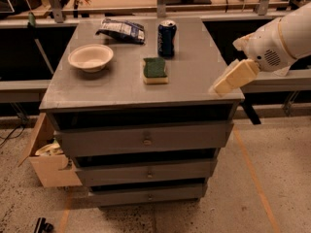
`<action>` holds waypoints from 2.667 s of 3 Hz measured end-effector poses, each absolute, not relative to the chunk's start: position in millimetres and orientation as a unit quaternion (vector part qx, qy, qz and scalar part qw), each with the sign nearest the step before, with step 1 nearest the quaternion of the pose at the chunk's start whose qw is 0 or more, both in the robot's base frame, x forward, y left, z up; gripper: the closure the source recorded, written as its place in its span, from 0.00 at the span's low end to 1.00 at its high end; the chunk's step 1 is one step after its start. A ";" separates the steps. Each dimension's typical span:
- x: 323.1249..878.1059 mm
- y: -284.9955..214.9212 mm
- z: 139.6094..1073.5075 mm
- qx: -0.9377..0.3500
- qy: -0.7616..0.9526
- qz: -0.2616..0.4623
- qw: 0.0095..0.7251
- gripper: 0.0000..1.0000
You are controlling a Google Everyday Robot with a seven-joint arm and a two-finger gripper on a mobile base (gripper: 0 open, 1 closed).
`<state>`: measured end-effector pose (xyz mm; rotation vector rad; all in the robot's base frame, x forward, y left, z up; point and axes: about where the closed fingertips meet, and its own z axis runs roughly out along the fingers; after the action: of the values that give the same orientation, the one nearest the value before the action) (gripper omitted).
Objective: Knock pepsi can over
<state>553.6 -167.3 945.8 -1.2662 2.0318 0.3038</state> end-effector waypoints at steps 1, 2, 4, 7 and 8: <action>585.6 -163.2 937.0 -0.437 0.767 0.165 0.440 0.00; 603.3 -163.9 948.9 -0.417 0.757 0.155 0.478 0.00; 653.7 -151.8 926.3 -0.407 0.745 0.180 0.496 0.00; 802.2 -98.6 898.5 -0.380 0.687 0.246 0.568 0.00; 823.6 -78.3 893.2 -0.382 0.668 0.260 0.584 0.00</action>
Offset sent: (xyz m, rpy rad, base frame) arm 0.0293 0.0041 -0.0090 0.1883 -0.0768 -0.0479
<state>823.6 -78.3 893.2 -0.8917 1.5583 0.6063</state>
